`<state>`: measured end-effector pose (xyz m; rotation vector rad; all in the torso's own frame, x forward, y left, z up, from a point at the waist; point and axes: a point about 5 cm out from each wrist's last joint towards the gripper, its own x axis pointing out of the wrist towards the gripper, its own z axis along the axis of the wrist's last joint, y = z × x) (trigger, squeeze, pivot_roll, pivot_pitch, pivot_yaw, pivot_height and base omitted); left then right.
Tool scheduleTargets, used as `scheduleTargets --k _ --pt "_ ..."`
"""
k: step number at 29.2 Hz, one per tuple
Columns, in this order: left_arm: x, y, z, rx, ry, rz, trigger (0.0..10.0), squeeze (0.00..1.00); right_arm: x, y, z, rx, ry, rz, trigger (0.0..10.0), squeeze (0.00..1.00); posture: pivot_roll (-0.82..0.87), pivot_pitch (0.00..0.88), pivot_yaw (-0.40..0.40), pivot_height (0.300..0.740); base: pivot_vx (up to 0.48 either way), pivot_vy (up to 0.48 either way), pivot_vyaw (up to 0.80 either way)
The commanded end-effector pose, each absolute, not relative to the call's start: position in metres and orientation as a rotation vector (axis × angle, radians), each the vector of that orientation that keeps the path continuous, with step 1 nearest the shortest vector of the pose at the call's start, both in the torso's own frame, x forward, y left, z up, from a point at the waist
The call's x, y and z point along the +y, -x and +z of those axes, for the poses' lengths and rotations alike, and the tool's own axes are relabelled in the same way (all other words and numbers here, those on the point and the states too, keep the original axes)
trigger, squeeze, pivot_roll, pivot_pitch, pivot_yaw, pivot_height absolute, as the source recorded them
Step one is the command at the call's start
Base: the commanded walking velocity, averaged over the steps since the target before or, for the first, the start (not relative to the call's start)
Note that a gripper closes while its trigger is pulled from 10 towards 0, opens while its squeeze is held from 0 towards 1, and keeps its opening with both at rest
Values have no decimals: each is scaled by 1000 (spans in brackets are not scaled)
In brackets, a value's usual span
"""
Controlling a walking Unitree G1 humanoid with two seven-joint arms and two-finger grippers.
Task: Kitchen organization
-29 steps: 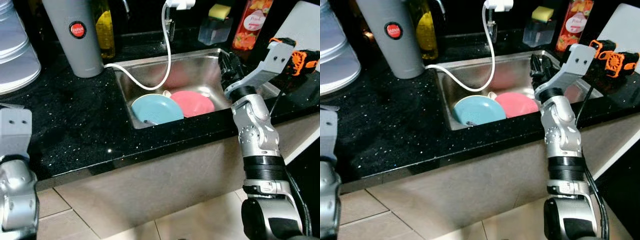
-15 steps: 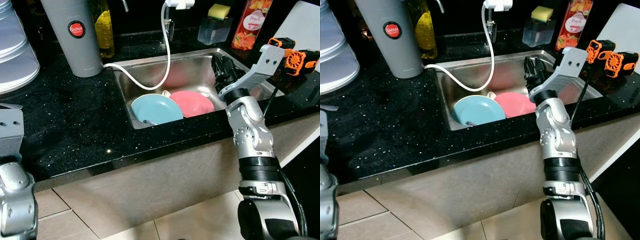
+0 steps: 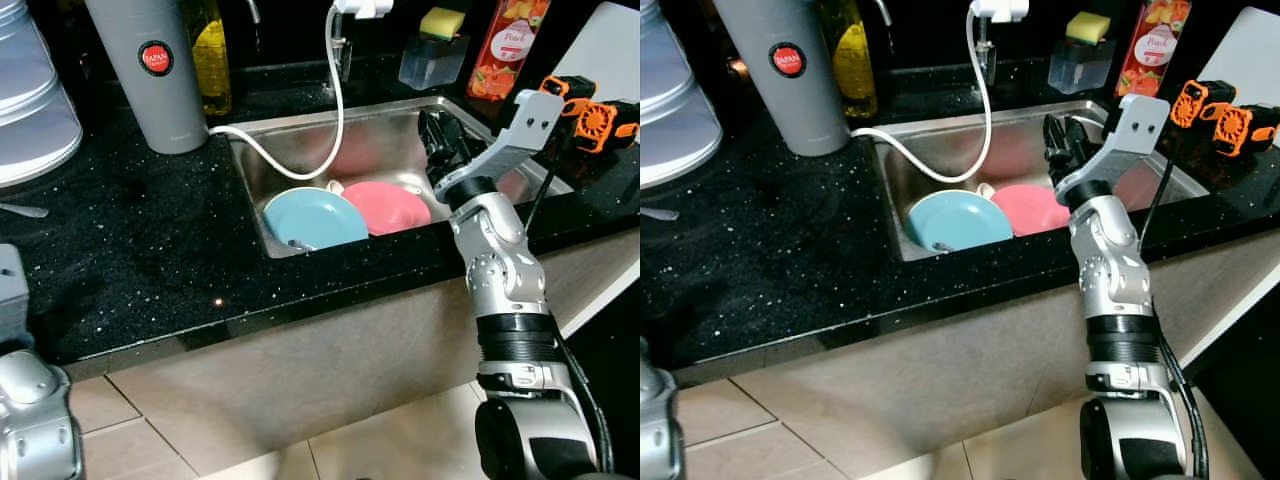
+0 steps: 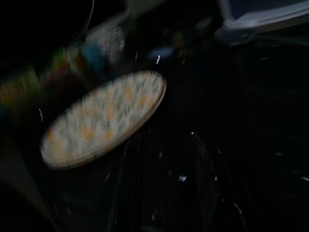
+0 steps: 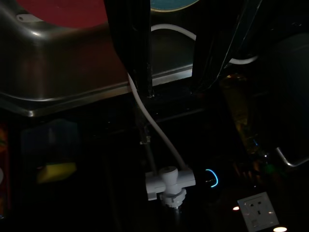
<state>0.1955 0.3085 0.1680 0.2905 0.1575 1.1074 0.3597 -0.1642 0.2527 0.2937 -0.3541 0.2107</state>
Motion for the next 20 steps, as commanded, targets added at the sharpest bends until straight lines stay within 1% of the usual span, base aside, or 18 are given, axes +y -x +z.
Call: scheduleTargets --k 1,2,3,9,15,18,20 --pt "308 -192 141 308 -195 1099 10000 0 -164 -362 251 -331 -291 213 10000 0 187 35 -38 740 0 0 0" --pt "307 -193 140 313 -171 1095 10000 0 -164 -362 251 -331 -291 213 10000 0 187 35 -38 740 0 0 0" --pt "304 -196 135 344 -98 1082 10000 0 -165 -362 251 -330 -289 212 10000 0 182 37 -37 740 0 0 0" --pt "301 -201 132 365 -25 1072 10000 0 -166 -362 250 -328 -286 209 10000 0 182 37 -37 740 0 0 0" --pt "296 -226 128 367 172 980 10000 0 -168 -361 250 -327 -282 200 10000 0 178 38 -36 740 0 0 0" --pt "294 -240 132 366 210 934 10000 0 -168 -361 250 -328 -282 199 10000 0 167 36 -38 740 0 0 0" --pt "291 -254 135 381 220 862 10000 0 -168 -362 250 -327 -281 199 10000 0 166 35 -44 740 0 0 0"
